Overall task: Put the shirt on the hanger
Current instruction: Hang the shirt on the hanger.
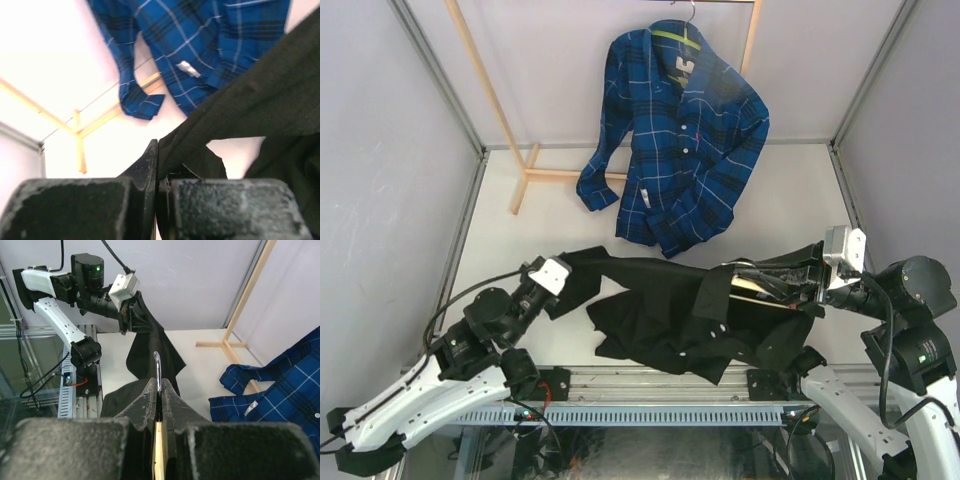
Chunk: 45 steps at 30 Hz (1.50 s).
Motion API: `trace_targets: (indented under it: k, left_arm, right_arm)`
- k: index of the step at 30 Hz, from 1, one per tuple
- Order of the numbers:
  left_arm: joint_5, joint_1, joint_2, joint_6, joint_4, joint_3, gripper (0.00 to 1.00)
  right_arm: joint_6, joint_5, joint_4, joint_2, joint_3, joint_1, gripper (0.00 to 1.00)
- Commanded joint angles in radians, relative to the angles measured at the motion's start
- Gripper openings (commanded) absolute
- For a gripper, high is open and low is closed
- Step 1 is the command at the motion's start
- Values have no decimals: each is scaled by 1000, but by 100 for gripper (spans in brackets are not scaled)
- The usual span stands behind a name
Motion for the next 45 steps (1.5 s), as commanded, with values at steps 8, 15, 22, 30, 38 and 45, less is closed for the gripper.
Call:
trace_targets:
  k: [8, 15, 22, 30, 38, 45]
  left_arm:
    - [-194, 170, 39, -53, 149, 59, 0]
    - [-182, 251, 90, -44, 192, 88, 0]
    - [-154, 333, 94, -52, 200, 103, 0]
    - [-89, 356, 76, -49, 182, 110, 0]
    - [-163, 419, 54, -84, 179, 98, 0]
    - [149, 426, 17, -57, 152, 93, 44]
  right_arm:
    - [-23, 33, 37, 8, 40, -5, 0]
    - [-24, 45, 33, 5, 40, -5, 0]
    - [-23, 55, 34, 5, 40, -5, 0]
    - [-11, 68, 39, 24, 40, -5, 0]
    - [-12, 80, 32, 18, 40, -5, 0]
    - [17, 136, 30, 47, 40, -5, 0]
